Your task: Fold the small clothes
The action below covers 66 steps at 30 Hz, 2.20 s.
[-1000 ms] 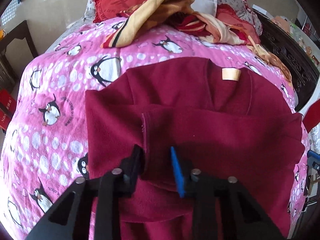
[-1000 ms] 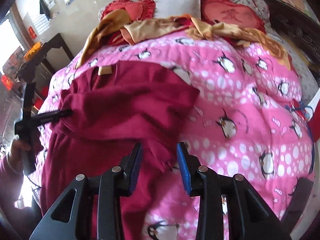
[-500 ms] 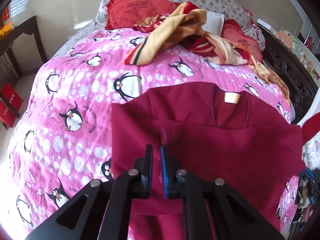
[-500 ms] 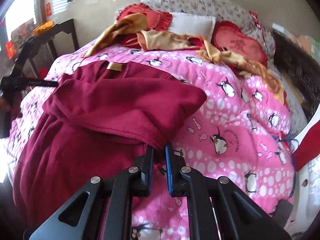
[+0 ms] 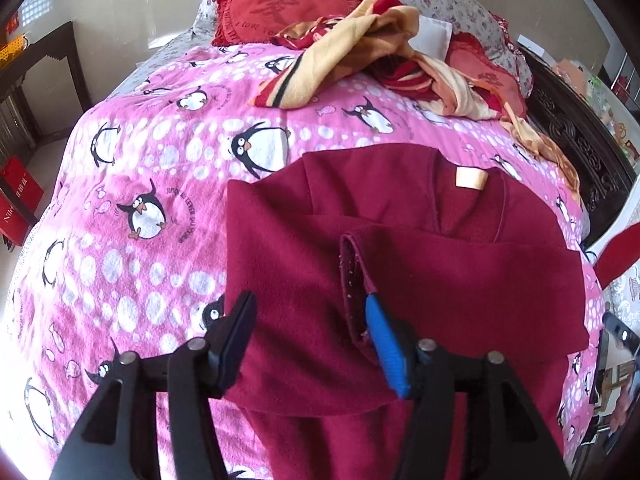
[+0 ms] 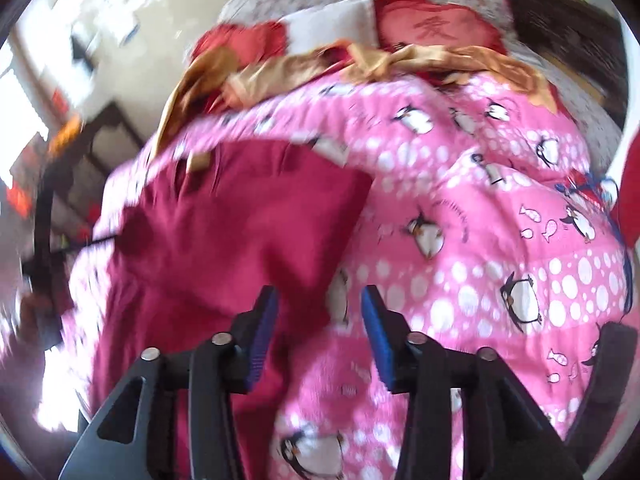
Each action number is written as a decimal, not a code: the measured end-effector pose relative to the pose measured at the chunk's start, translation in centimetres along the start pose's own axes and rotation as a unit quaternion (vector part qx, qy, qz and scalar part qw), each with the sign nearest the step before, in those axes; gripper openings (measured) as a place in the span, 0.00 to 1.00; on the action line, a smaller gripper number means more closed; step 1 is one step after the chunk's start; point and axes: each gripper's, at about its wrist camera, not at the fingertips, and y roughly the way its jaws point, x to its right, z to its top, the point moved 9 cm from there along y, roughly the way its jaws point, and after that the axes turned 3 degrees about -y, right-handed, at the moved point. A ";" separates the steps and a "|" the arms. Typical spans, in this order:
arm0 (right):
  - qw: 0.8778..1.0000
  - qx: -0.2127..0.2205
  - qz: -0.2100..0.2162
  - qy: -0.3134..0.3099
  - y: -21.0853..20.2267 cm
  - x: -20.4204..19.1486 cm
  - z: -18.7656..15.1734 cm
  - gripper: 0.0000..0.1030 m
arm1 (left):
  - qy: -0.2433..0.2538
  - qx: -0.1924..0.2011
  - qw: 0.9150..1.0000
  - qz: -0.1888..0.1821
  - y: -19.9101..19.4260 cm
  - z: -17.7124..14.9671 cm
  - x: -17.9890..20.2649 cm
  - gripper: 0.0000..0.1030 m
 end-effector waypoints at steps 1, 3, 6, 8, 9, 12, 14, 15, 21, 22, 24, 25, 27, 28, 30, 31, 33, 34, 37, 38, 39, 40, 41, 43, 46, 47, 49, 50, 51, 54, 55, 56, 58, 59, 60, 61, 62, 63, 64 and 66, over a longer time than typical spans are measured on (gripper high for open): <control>1.000 0.002 0.008 0.019 0.8 0.3 0.8 0.32 | -0.001 -0.003 1.000 0.002 0.2 -0.1 0.0 0.59; 0.999 -0.019 0.017 0.045 3.5 0.7 1.8 0.34 | -0.003 -0.007 1.000 0.008 0.6 -0.3 -0.1 0.59; 0.997 -0.062 0.014 0.043 7.0 0.4 2.3 0.16 | -0.001 -0.010 1.000 0.016 0.9 -0.5 -0.1 0.59; 0.998 -0.048 -0.028 -0.015 7.3 -0.5 3.5 0.00 | 0.005 -0.010 1.000 0.020 1.3 -0.5 0.0 0.59; 0.998 -0.025 -0.052 -0.038 6.8 -0.7 4.2 0.00 | 0.008 -0.011 1.000 0.023 1.5 -0.6 0.0 0.59; 0.991 -0.018 -0.120 -0.063 7.5 0.6 4.3 0.00 | 0.015 -0.024 0.999 0.025 2.6 -1.1 0.4 0.63; 0.992 -0.029 -0.115 -0.047 8.2 1.1 3.5 0.00 | 0.023 -0.018 0.999 0.034 2.8 -1.2 0.6 0.63; 0.993 -0.021 -0.107 -0.037 7.5 1.2 3.6 0.00 | 0.027 -0.015 0.999 0.034 2.8 -1.2 0.7 0.63; 0.998 -0.020 -0.046 -0.027 3.7 -1.2 1.4 0.02 | 0.018 -0.016 0.999 0.031 2.9 -1.2 0.7 0.63; 0.998 -0.030 -0.050 -0.039 3.6 -1.7 0.4 0.02 | 0.019 -0.015 0.999 0.033 2.9 -1.2 0.7 0.63; 0.993 -0.059 -0.074 -0.065 4.5 -1.8 -1.7 0.02 | 0.021 -0.013 0.999 0.035 2.8 -1.3 0.8 0.63; 0.991 -0.072 -0.089 -0.070 5.3 -1.6 -2.3 0.02 | 0.022 -0.015 0.999 0.036 2.8 -1.3 0.8 0.63; 0.991 -0.074 -0.094 -0.067 5.7 -1.3 -2.9 0.02 | 0.020 -0.021 0.999 0.034 2.3 -1.5 0.7 0.63; 0.992 -0.070 -0.090 -0.058 5.3 -1.2 -2.6 0.02 | 0.021 -0.022 0.999 0.032 1.9 -1.6 0.6 0.63; 0.994 -0.056 -0.079 -0.043 4.0 -1.5 -1.8 0.02 | 0.024 -0.018 0.999 0.031 1.0 -1.7 0.3 0.64; 0.995 -0.043 -0.077 -0.043 3.3 -1.8 -1.3 0.03 | 0.025 -0.015 0.999 0.031 0.5 -1.8 0.1 0.65; 0.995 -0.027 -0.078 -0.053 2.6 -2.5 -0.3 0.05 | 0.021 -0.012 0.999 0.028 -0.1 -1.9 -0.2 0.68; 0.995 -0.021 -0.071 -0.059 2.6 -3.2 0.1 0.06 | 0.018 -0.010 0.999 0.026 -0.2 -1.8 -0.3 0.68; 0.996 -0.021 -0.065 -0.066 3.6 -4.3 0.9 0.09 | 0.009 -0.014 1.000 0.026 0.0 -1.9 -0.3 0.68; 0.995 -0.025 -0.069 -0.067 4.4 -4.3 1.0 0.09 | 0.007 -0.016 1.000 0.026 0.3 -1.9 -0.1 0.68; 0.994 -0.030 -0.080 -0.066 5.2 -4.0 1.1 0.09 | 0.009 -0.016 0.999 0.027 0.7 -1.9 0.0 0.68; 0.993 -0.037 -0.094 -0.063 5.9 -3.6 1.0 0.09 | 0.014 -0.017 0.999 0.035 1.2 -2.0 0.1 0.68; 0.991 -0.050 -0.107 -0.057 7.0 -3.0 0.7 0.09 | 0.018 -0.023 0.999 0.045 1.7 -2.1 0.0 0.68; 0.991 -0.065 -0.104 -0.045 8.2 -2.6 0.5 0.09 | 0.020 -0.027 0.998 0.050 2.1 -2.3 0.0 0.68; 0.993 -0.057 -0.098 -0.037 6.8 -2.9 0.6 0.09 | 0.026 -0.024 0.998 0.050 1.6 -2.4 0.0 0.69; 0.993 -0.055 -0.093 -0.039 6.1 -3.2 0.5 0.09 | 0.027 -0.025 0.998 0.050 1.2 -2.6 -0.1 0.69; 0.993 -0.055 -0.089 -0.047 4.7 -3.7 0.2 0.09 | 0.031 -0.024 0.998 0.051 0.4 -2.9 -0.1 0.69; 0.993 -0.054 -0.088 -0.050 3.9 -3.9 -0.1 0.09 | 0.034 -0.022 0.998 0.051 0.0 -3.0 -0.2 0.69; 0.994 -0.053 -0.084 -0.050 3.0 -4.0 -0.4 0.10 | 0.038 -0.018 0.998 0.050 -0.7 -3.2 -0.2 0.69; 0.996 -0.051 -0.066 -0.040 0.5 -4.2 -1.3 0.13 | 0.049 -0.008 0.998 0.050 -2.6 -4.1 -0.4 0.69; 0.995 -0.053 -0.067 -0.040 -0.4 -4.1 -1.7 0.14 | 0.053 -0.006 0.997 0.049 -3.3 -4.4 -0.4 0.69; 0.995 -0.054 -0.071 -0.043 -0.8 -4.2 -1.8 0.14 | 0.057 -0.004 0.997 0.047 -3.9 -4.8 -0.4 0.69; 0.994 -0.050 -0.080 -0.049 -2.5 -3.9 -2.5 0.14 | 0.064 0.003 0.997 0.046 -5.2 -5.4 -0.4 0.69; 0.994 -0.049 -0.083 -0.050 -3.5 -3.9 -2.9 0.14 | 0.066 0.006 0.997 0.045 -5.8 -5.6 -0.3 0.69; 0.994 -0.048 -0.084 -0.050 -4.4 -3.8 -3.4 0.15 | 0.068 0.009 0.997 0.043 -6.6 -6.0 -0.4 0.69; 0.994 -0.047 -0.081 -0.049 -5.1 -3.8 -3.8 0.15 | 0.071 0.012 0.997 0.041 -7.3 -6.4 -0.5 0.69; 0.995 -0.049 -0.078 -0.047 -5.7 -3.8 -4.3 0.17 | 0.072 0.014 0.997 0.039 -7.9 -6.9 -0.6 0.69; 0.995 -0.052 -0.074 -0.047 -6.1 -3.8 -4.7 0.18 | 0.073 0.014 0.997 0.037 -8.5 -7.4 -0.8 0.70; 0.995 -0.057 -0.071 -0.049 -6.7 -4.0 -5.5 0.18 | 0.073 0.014 0.997 0.034 -9.1 -8.1 -1.0 0.71; 0.994 -0.066 -0.070 -0.057 -7.3 -4.1 -6.8 0.19 | 0.073 0.010 0.997 0.027 -10.1 -9.5 -1.4 0.74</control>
